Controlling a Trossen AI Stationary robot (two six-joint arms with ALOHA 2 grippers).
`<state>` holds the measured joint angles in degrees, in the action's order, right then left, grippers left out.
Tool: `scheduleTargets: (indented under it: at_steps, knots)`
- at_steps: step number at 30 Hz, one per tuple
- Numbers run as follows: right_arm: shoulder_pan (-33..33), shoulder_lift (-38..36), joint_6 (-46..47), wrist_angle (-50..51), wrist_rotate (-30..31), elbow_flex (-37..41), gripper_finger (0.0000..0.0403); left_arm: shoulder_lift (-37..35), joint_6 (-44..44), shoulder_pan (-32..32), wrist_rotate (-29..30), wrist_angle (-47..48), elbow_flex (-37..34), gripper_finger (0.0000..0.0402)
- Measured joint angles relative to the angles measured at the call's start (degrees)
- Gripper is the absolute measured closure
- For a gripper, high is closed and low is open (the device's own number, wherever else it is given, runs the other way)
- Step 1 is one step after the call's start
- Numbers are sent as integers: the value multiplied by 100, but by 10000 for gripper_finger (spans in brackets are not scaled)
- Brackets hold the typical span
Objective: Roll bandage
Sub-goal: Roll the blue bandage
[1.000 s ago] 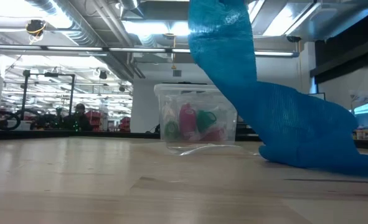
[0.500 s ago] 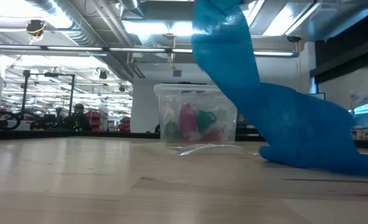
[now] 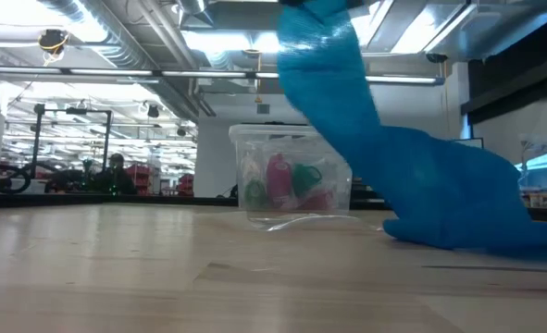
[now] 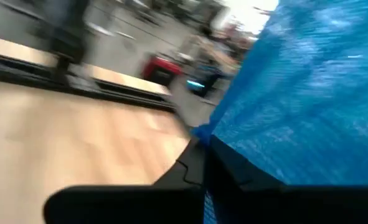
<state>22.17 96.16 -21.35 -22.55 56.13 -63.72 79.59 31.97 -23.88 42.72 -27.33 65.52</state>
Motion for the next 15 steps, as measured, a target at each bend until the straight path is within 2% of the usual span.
scheduleTargets:
  at_steps: [4,7,11,15]
  knots:
    - [-25,0,1043,-34,-1253,0,364,0,184,5,1,-200,0,389]
    - [-60,0,1584,-21,-1967,0,352,0,261,9,2,-235,0,389]
    - [-87,0,1892,-19,-2174,0,326,0,262,11,0,-234,0,389]
    - [-87,0,2149,-15,-2332,0,275,0,253,22,0,-186,0,389]
